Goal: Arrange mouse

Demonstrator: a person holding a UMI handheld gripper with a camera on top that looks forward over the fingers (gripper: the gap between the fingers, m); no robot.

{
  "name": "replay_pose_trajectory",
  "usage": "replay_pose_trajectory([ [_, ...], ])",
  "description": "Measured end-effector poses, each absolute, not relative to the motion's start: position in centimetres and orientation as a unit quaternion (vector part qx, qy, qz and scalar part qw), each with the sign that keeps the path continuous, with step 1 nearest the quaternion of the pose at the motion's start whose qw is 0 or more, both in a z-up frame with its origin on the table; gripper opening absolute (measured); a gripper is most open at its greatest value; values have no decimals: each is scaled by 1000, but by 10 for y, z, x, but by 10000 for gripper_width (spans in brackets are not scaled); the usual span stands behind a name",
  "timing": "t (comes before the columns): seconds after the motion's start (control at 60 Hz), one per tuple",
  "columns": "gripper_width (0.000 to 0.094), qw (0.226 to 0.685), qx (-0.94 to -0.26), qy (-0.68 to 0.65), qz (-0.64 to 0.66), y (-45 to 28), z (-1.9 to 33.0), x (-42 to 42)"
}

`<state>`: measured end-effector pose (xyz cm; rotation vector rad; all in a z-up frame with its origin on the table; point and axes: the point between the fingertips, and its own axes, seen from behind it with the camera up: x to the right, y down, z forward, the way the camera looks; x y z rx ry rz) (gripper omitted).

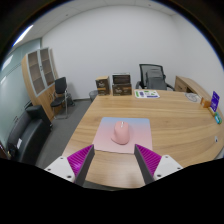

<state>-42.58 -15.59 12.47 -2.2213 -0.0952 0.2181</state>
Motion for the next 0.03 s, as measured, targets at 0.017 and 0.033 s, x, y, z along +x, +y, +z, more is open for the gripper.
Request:
replay_pose_trajectory([
  [0.017, 834, 441, -892, -39, 91, -165, 128, -424],
  [0.033, 834, 443, -891, -39, 94, -174, 131, -423],
])
